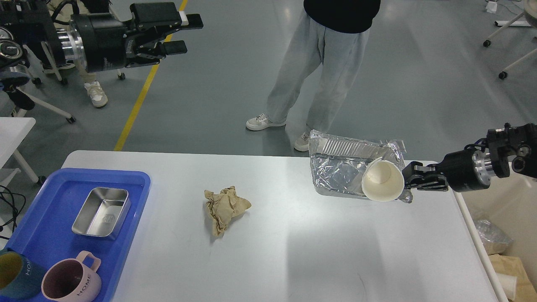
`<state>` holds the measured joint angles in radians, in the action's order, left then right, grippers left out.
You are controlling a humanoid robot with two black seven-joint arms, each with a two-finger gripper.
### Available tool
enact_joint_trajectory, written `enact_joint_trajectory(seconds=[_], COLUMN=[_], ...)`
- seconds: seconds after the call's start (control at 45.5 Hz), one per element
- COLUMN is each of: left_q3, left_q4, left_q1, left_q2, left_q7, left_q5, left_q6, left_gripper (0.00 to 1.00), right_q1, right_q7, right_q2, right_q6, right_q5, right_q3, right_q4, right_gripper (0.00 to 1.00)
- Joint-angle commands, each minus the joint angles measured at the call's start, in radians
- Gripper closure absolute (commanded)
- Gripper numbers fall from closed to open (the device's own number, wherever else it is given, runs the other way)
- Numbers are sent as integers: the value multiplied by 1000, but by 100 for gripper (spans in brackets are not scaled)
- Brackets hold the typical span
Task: Tidy desktop
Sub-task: 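Withdraw the left arm back toward the blue tray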
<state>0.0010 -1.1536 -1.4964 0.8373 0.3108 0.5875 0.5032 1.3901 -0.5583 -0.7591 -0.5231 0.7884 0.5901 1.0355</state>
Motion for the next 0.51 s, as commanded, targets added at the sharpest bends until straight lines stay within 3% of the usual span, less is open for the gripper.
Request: enact_joint_trajectory(seconds=[0.0, 0.066, 0.242, 0.484], left_q3=[86, 145, 238, 244], left_q4=[-52, -81, -179, -279], left_q1=[2, 4, 21, 50], left_q2=[60, 86, 161, 295], left_q7=[-1, -7, -82, -107], left_q5=[12, 24, 119, 365], left_q6=[-2, -5, -17, -15], left_gripper=[11, 11, 11, 11], right_q1=[0, 0, -2, -10], right_q7=[0, 0, 0, 1], right_q2=[0, 0, 0, 0], right_q6=[0, 2, 2, 5], right_q5=[0, 0, 2, 2], right_q3=[0, 0, 4, 4], right_q4=[0, 0, 0, 0], right_gripper=[100, 100, 100, 100])
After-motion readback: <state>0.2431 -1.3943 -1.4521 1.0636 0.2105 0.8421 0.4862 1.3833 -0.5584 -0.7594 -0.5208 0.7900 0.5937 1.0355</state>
